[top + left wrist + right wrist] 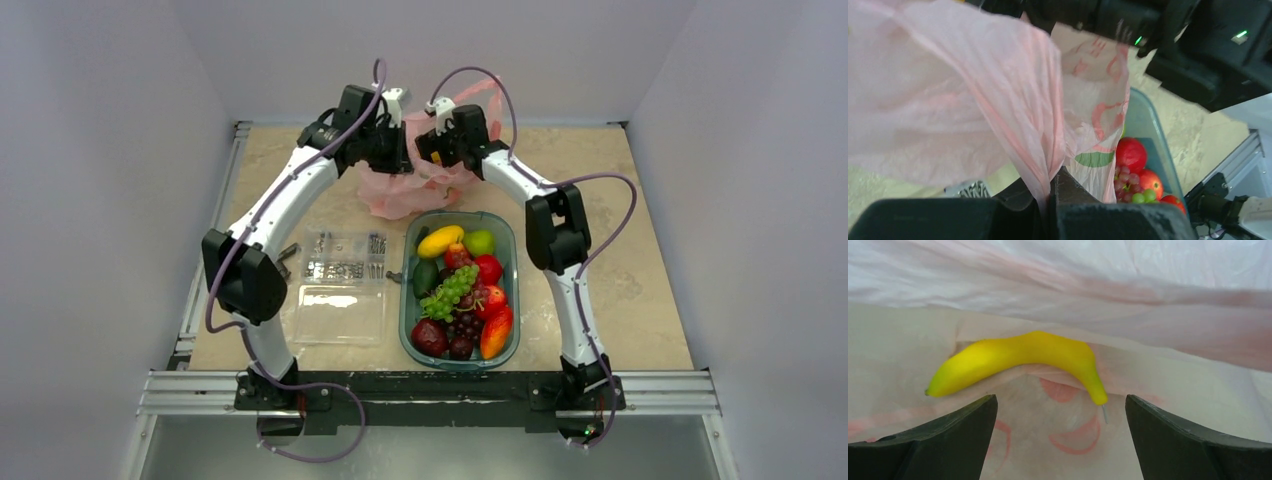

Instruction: Take the fake fruits out of the plastic bag

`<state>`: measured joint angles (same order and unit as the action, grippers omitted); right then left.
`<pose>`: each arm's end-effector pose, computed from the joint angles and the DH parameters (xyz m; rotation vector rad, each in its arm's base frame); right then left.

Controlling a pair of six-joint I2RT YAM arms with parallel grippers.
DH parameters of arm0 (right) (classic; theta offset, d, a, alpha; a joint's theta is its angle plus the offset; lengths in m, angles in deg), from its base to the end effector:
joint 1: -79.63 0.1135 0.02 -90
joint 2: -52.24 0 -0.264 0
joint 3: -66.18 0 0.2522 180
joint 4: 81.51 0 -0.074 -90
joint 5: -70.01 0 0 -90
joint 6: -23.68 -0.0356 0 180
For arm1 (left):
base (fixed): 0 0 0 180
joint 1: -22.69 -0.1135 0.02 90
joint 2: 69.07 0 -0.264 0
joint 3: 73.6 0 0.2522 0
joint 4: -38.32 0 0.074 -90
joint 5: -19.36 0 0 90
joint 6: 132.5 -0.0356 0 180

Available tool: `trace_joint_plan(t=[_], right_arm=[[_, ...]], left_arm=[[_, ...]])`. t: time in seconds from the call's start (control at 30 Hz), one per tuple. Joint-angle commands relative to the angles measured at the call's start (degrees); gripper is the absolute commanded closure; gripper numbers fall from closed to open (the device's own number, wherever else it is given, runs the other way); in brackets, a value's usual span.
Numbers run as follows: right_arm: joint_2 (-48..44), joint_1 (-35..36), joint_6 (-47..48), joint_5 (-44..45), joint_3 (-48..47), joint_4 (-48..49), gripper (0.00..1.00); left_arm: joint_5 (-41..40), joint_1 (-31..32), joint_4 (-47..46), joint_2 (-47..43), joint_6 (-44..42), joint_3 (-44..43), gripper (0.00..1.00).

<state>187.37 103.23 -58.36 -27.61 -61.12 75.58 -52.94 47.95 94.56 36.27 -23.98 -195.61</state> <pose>0.5029 0.2249 0.2095 -0.6523 2.0137 0.3032 0.3704 -0.1867 0.3717 0.3073 2.3142 -0.7451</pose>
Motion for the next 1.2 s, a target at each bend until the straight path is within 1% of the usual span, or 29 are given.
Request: trace_joint_plan(t=[0.0, 0.07, 0.13, 0.23, 0.3, 0.37, 0.43, 0.5, 0.53, 0.57, 0.63, 0.67, 0.73, 0.77, 0.8, 0.83, 0.93, 1.0, 1.07, 1.17], right_arm=[[1.58, 0.16, 1.93, -2.45, -8.09, -2.81, 0.01], [1.72, 0.29, -0.73, -4.07, -9.43, -4.73, 0.01], [0.42, 0.79, -2.16, -2.96, -7.34, -4.24, 0.01], [-2.89, 1.45, -5.60, 7.10, -2.38, -2.29, 0.03], [-4.57, 1.37, -9.79, 10.79, -0.12, -2.02, 0.07], [-6.14, 1.41, -11.26, 15.34, 2.33, -2.03, 0.14], [-7.35, 1.39, -11.92, 20.39, 5.48, -0.48, 0.17], [-8.30, 1.21, -13.50, 28.00, 7.39, 1.81, 0.17], [-8.90, 1.14, -13.13, 30.65, 8.38, 3.96, 0.17], [-9.35, 1.04, -12.09, 32.02, 9.09, 6.19, 0.17], [-9.07, 1.08, -9.14, 31.31, 7.81, 8.79, 0.16], [-8.13, 1.06, -8.43, 29.84, 5.68, 9.28, 0.16], [-5.85, 1.20, -6.08, 27.80, 0.75, 6.37, 0.16], [-4.88, 1.46, -6.34, 25.64, -1.37, 4.68, 0.16], [-4.36, 1.53, -6.79, 24.24, -2.58, 3.50, 0.16], [-4.50, 1.61, -7.14, 22.68, -2.16, 3.34, 0.16], [-7.68, 1.63, -6.20, 17.17, 5.32, 8.50, 0.16], [-8.64, 1.57, -5.61, 13.34, 7.54, 10.75, 0.16], [-8.91, 1.57, -6.82, 11.79, 7.25, 9.43, 0.20], [-9.45, 1.62, -11.29, 7.81, 7.54, 7.04, 0.21]], left_arm=[[-4.39, -0.51, -4.10, -6.30, -0.93, 8.17, 1.00], [-3.78, -0.50, -5.71, -6.88, 0.18, 12.29, 1.00], [-3.24, -0.56, -5.66, -6.05, 2.09, 14.88, 1.00], [-0.62, -0.58, -4.00, -3.80, 4.17, 17.36, 1.00], [-0.01, -0.56, -4.24, -4.15, 5.95, 20.82, 1.00], [1.31, -0.48, -6.95, -6.57, 7.27, 26.08, 1.00], [1.98, -0.47, -9.03, -9.71, 8.09, 30.96, 1.00], [3.43, -0.45, -10.25, -13.00, 8.53, 35.44, 1.00], [4.08, -0.46, -10.78, -14.28, 8.91, 37.11, 0.97], [5.01, -0.39, -11.38, -15.55, 9.40, 38.96, 0.92], [5.01, -0.23, -11.38, -16.93, 9.40, 41.58, 0.92], [5.01, -0.17, -11.38, -17.19, 9.40, 42.12, 0.92], [5.01, -0.17, -11.38, -17.50, 9.40, 41.51, 0.92], [5.01, 2.49, -11.38, -17.72, 9.40, 40.62, 0.92], [5.01, 0.15, -11.38, -18.21, 9.40, 39.21, 0.92], [5.01, -0.10, -11.38, -18.69, 9.40, 37.22, 0.92], [5.01, -0.25, -11.38, -19.96, 9.40, 30.30, 0.92], [5.01, -0.38, -11.38, -21.05, 9.40, 26.40, 0.92], [5.01, -0.54, -11.38, -23.33, 9.40, 25.71, 0.92], [5.01, -0.57, -11.38, -26.48, 9.40, 27.39, 0.92]])
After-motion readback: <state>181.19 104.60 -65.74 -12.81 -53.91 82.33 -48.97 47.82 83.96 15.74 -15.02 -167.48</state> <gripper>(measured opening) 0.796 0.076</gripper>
